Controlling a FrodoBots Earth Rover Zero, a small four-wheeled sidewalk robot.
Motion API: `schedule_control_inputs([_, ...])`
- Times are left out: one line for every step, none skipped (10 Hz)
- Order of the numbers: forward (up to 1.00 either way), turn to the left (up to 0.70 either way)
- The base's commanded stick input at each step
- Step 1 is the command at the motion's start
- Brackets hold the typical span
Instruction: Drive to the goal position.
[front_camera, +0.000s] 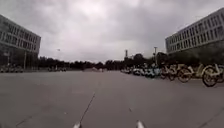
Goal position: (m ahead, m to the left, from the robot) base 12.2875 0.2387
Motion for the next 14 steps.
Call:
schedule_control_inputs([0.7, 0.0])
schedule_control_inputs([0.7, 0.0])
schedule_control_inputs([0.7, 0.0])
schedule_control_inputs([0.7, 0.0])
schedule_control_inputs([0.7, 0.0])
schedule_control_inputs([0.7, 0.0])
schedule_control_inputs([0.7, 0.0])
schedule_control_inputs([0.7, 0.0])
schedule_control_inputs([0.7, 0.0])
schedule_control_inputs([0.7, 0.0])
schedule_control_inputs([0.7, 0.0])
schedule_control_inputs([0.7, 0.0])
schedule_control_inputs([0.7, 0.0])
schedule_control_inputs([0.7, 0.0])
